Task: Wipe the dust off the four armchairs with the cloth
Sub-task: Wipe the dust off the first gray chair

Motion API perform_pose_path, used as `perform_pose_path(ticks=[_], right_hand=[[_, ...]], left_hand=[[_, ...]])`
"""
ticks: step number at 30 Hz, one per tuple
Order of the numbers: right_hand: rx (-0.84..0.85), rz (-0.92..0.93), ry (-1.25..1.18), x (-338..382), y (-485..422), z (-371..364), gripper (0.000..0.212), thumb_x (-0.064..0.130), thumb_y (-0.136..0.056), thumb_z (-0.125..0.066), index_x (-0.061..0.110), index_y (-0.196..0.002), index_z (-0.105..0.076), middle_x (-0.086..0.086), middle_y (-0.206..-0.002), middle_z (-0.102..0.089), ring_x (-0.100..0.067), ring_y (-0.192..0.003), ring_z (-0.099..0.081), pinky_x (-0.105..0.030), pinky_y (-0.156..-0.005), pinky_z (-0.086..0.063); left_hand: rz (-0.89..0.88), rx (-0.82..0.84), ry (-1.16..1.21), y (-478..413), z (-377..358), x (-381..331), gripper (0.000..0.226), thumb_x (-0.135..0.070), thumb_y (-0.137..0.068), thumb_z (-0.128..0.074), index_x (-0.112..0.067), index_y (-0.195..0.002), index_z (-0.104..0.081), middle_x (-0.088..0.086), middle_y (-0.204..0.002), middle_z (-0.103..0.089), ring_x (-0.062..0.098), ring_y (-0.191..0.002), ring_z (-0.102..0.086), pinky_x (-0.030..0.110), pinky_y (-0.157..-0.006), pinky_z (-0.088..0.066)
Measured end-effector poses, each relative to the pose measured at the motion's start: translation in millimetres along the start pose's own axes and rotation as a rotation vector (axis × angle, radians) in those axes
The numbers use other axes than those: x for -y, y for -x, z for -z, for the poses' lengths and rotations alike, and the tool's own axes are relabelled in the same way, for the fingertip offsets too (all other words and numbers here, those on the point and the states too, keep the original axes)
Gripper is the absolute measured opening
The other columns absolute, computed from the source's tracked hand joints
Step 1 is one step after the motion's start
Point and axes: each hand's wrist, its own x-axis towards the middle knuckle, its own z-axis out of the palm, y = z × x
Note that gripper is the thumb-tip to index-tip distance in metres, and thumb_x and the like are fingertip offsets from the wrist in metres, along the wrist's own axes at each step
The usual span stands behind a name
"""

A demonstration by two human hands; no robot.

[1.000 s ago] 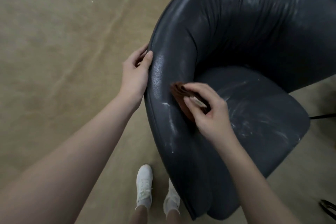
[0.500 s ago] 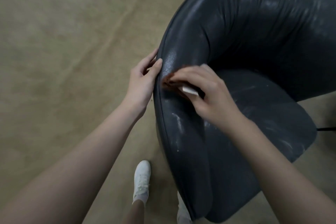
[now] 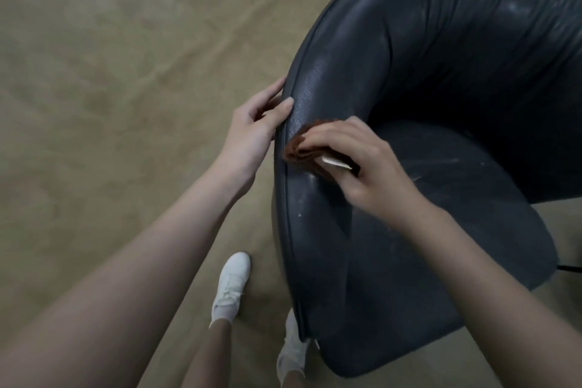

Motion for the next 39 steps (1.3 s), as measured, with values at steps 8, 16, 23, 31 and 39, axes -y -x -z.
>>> perform_pose_path(ticks=[8,16,23,31,39], right_hand=[[-0.095,0.016,-0.096,9.4,29.8,-9.2,0.031,-0.013,-0.083,-0.064,0.006,-0.107,-0.070,0.006,-0.112,-0.067,-0.010,-0.107,-0.060,-0.039,-0.086,-0.046],[-0.436,-0.302,-0.285,0.0,62.3,-39.2,0.036,-0.003,-0.087,-0.059,0.022,-0.111,-0.066,0.008,-0.113,-0.064,-0.019,-0.112,-0.060,-0.036,-0.098,-0.047],[-0.737,-0.594,-0.580,-20.0,75.5,-55.8,0.025,0.008,-0.095,-0.056,0.030,-0.107,-0.062,0.012,-0.106,-0.068,-0.006,-0.106,-0.062,-0.023,-0.095,-0.046],[-0.834,-0.842,-0.977,-67.2,98.7,-117.0,0.021,-0.001,-0.097,-0.053,0.017,-0.106,-0.059,0.007,-0.097,-0.066,0.005,-0.086,-0.063,-0.014,-0.081,-0.047],[-0.630,-0.991,-1.040,-125.9,104.5,-172.5,0.018,0.002,-0.097,-0.057,0.018,-0.105,-0.060,0.000,-0.096,-0.066,0.000,-0.083,-0.062,-0.020,-0.083,-0.049]], left_hand=[[-0.046,-0.153,-0.004,28.1,-10.3,12.1,0.035,-0.015,-0.097,-0.061,-0.016,-0.132,-0.059,-0.003,-0.122,-0.065,0.007,-0.113,-0.061,0.034,-0.104,-0.048],[-0.100,-0.259,-0.074,37.1,-31.5,19.6,0.041,-0.024,-0.100,-0.056,-0.015,-0.140,-0.051,0.002,-0.131,-0.058,0.005,-0.111,-0.059,0.016,-0.090,-0.047],[-0.186,-0.326,-0.209,34.6,-35.4,27.5,0.038,-0.026,-0.103,-0.050,-0.015,-0.140,-0.051,0.001,-0.130,-0.058,-0.002,-0.104,-0.057,0.009,-0.083,-0.043],[-0.252,-0.352,-0.300,34.7,-32.0,30.1,0.034,-0.024,-0.104,-0.047,-0.014,-0.137,-0.053,-0.011,-0.120,-0.061,-0.011,-0.104,-0.057,0.009,-0.087,-0.043],[-0.271,-0.368,-0.331,34.8,-30.3,33.4,0.027,-0.028,-0.104,-0.049,-0.023,-0.129,-0.057,-0.013,-0.120,-0.064,-0.003,-0.112,-0.059,0.019,-0.098,-0.046]])
